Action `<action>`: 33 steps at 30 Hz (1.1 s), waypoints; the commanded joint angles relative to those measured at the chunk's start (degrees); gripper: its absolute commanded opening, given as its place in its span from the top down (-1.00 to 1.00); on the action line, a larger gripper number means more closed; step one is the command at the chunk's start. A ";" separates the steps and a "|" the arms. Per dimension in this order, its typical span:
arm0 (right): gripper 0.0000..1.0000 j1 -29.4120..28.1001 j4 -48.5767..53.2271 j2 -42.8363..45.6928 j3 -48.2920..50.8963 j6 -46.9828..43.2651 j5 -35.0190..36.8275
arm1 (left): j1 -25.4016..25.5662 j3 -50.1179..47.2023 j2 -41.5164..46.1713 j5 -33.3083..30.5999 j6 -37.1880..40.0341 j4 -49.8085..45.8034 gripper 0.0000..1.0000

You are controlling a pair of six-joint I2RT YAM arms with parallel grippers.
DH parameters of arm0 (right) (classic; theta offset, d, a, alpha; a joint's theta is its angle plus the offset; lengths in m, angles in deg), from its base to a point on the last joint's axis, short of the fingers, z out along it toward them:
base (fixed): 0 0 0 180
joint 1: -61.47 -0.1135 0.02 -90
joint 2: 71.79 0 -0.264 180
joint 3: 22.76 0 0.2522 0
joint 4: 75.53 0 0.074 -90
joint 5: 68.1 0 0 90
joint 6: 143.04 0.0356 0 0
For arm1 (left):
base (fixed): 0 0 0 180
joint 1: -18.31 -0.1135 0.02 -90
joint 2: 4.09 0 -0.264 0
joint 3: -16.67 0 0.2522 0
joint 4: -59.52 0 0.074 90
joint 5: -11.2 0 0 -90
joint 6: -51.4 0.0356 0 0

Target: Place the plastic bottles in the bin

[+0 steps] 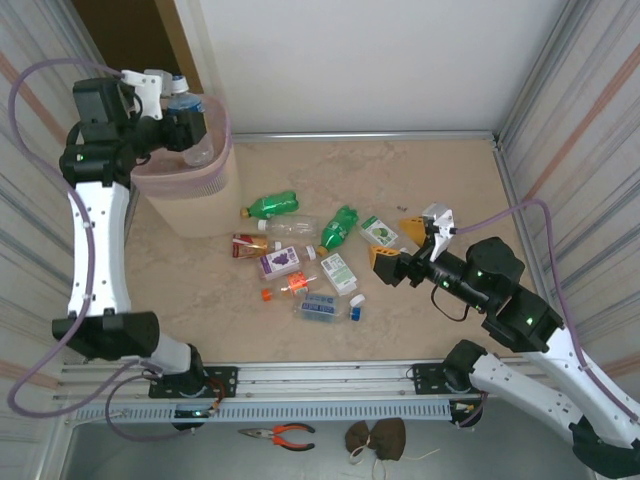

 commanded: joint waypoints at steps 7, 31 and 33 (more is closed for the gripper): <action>-0.84 -0.46 0.64 0.96 -1.08 -0.40 1.16 | -1.70 11.22 -12.53 -0.19 3.49 -7.52 -0.22; -0.84 -0.46 -2.24 -2.32 0.12 -0.08 1.66 | -2.33 12.76 -25.30 4.06 6.32 -13.74 -0.50; -0.84 -0.47 -2.29 -2.49 -0.02 -0.10 1.71 | -2.43 12.87 -24.03 3.01 6.10 -13.11 -0.57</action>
